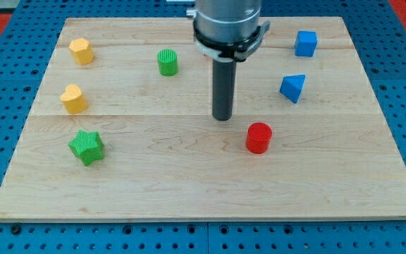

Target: Move the green circle slightly to the left

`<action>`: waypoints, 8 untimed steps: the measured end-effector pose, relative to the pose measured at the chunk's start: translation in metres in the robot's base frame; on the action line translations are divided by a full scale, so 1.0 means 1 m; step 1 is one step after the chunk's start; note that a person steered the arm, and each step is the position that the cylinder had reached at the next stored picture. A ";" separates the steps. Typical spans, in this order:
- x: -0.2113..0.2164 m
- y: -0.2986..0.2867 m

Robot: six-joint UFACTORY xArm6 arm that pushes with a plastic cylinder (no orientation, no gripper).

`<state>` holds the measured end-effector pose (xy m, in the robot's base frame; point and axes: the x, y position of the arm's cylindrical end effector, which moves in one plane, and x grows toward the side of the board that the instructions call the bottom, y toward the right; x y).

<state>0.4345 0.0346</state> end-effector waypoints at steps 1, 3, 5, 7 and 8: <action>-0.032 0.008; -0.099 -0.029; -0.120 -0.029; -0.125 -0.032; -0.125 -0.065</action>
<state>0.3091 -0.0303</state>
